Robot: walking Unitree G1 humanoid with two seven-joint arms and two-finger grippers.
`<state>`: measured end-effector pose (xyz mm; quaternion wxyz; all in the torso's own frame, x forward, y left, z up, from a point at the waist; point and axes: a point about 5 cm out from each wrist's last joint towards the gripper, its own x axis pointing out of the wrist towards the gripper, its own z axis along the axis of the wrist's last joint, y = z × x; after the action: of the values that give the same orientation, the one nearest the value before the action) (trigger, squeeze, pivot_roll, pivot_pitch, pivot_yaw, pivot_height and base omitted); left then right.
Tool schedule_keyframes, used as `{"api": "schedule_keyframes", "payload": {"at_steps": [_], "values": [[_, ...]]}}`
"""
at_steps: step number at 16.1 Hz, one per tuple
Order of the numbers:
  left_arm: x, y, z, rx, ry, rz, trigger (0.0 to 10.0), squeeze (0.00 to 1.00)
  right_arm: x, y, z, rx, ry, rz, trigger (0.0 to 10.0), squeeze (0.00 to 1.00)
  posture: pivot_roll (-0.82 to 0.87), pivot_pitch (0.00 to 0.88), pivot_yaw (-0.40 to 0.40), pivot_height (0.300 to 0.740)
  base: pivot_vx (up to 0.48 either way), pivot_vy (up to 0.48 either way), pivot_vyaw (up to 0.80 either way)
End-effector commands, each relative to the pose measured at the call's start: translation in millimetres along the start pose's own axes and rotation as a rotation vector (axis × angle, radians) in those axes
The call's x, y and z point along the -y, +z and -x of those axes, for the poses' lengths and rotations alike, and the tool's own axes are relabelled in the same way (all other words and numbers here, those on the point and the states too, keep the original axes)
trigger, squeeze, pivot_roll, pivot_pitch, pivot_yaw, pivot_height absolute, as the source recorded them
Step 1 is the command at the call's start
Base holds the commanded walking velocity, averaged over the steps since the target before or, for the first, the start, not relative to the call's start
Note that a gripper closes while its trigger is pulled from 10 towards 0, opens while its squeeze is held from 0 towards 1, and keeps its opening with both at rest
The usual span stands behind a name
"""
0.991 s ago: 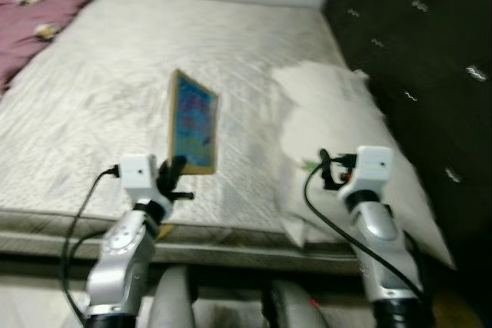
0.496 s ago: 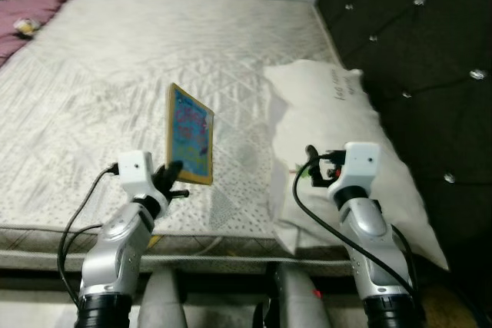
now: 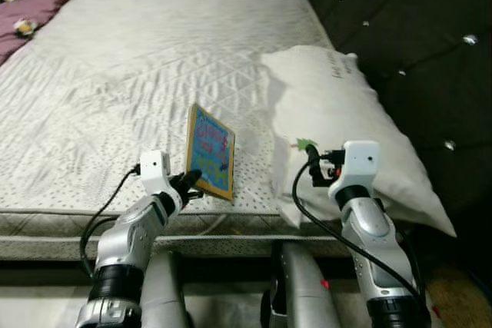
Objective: Clean up the room
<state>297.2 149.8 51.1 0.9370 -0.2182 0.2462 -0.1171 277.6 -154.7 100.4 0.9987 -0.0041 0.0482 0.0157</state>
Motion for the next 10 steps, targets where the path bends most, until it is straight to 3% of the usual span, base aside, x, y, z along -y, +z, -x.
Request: {"api": "schedule_keyframes", "payload": {"at_steps": [1,6,10], "values": [[12.4,17.3,-6.9,0.063,-0.041,0.008,10.0,0.00,1.9,4.9,0.1,0.011,0.002,0.010,10.0,0.00,-0.07,0.014,-0.060,0.551,0.000,0.000,0.00],[10.7,16.1,-22.0,0.038,-0.043,0.088,10.0,0.00,4.7,10.6,7.1,0.029,0.016,0.050,10.0,0.00,-0.10,0.019,-0.062,0.541,0.000,0.000,0.00],[14.8,8.7,-34.1,-0.026,-0.065,0.199,10.0,0.00,29.8,11.2,25.6,0.027,0.011,0.152,10.0,0.00,-0.13,0.018,-0.072,0.541,0.000,0.000,0.00]]}}
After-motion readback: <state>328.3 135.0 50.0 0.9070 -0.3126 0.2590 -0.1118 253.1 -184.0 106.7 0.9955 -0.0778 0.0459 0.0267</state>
